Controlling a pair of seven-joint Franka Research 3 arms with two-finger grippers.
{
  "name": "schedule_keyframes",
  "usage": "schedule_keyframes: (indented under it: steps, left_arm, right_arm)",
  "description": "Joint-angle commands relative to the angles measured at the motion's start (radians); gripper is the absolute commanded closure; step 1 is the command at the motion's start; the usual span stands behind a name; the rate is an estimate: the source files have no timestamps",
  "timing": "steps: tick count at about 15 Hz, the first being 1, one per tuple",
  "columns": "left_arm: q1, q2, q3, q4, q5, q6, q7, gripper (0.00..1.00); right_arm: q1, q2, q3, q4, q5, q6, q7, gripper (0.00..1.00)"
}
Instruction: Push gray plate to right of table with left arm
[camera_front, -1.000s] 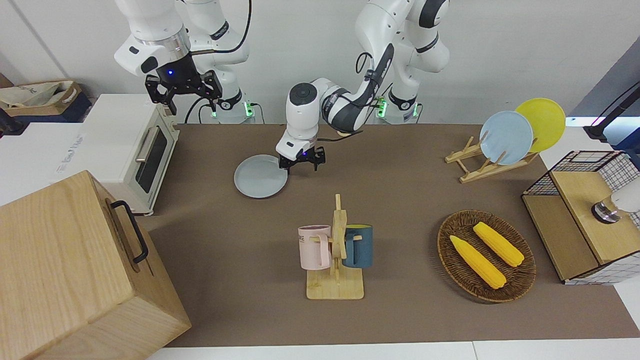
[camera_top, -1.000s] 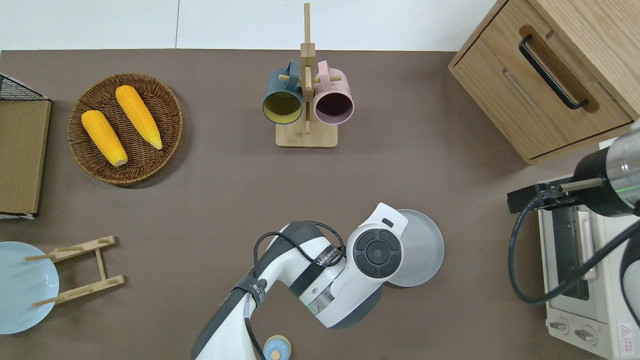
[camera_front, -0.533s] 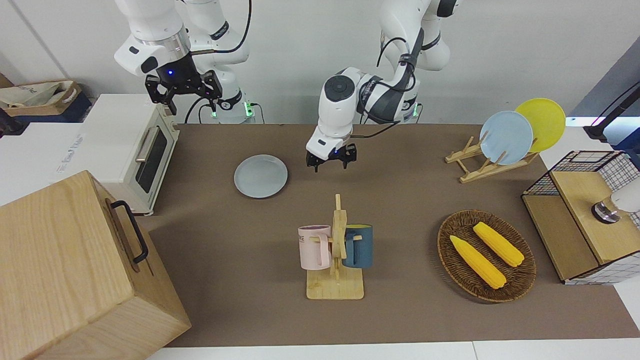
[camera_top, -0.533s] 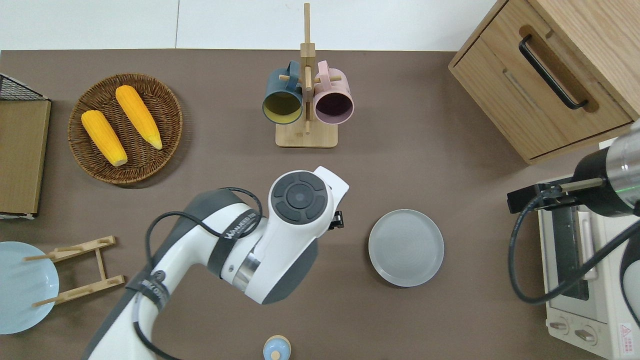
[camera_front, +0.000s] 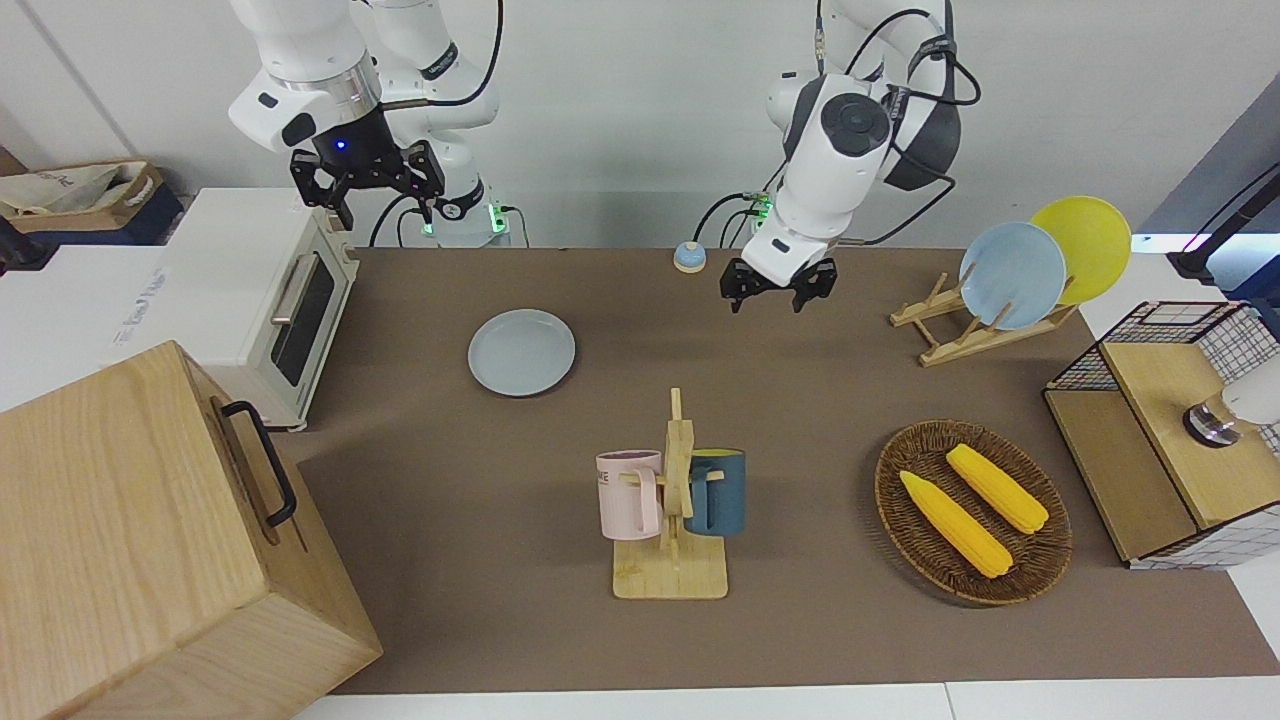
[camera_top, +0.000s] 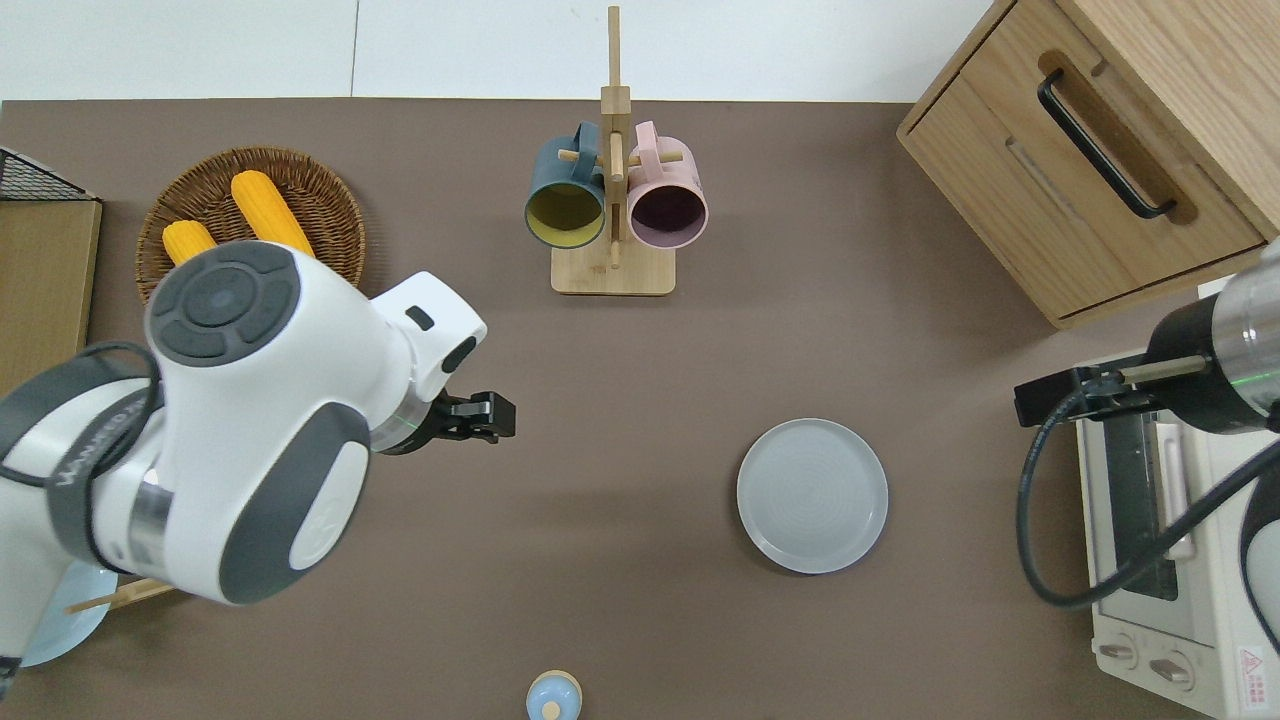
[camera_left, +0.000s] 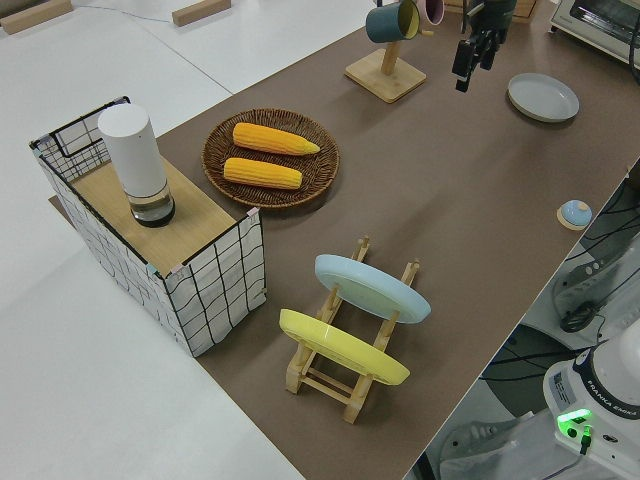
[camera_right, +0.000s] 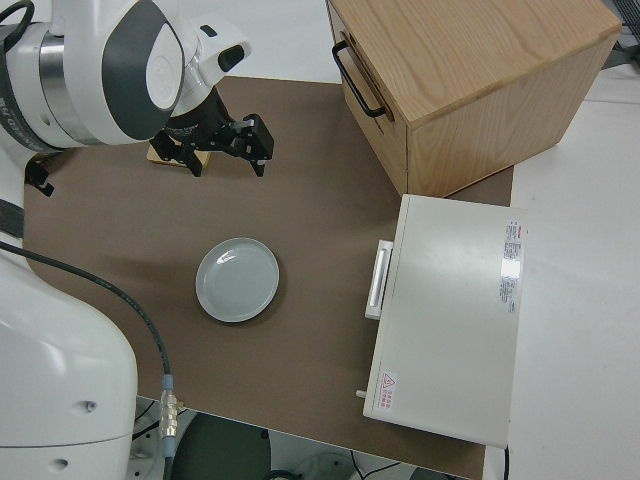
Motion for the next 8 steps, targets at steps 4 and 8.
schedule_keyframes:
  steps: [4, 8]
  left_arm:
    - [0.155, -0.102, 0.012, -0.009, -0.002, -0.074, 0.218, 0.01]
    - [0.169, -0.101, 0.069, 0.093, -0.002, -0.144, 0.269, 0.01]
  right_arm:
    - [-0.011, -0.008, 0.006, 0.001, 0.008, -0.012, -0.003, 0.017]
    - [-0.011, -0.008, 0.004, 0.001, 0.008, -0.012, -0.003, 0.017]
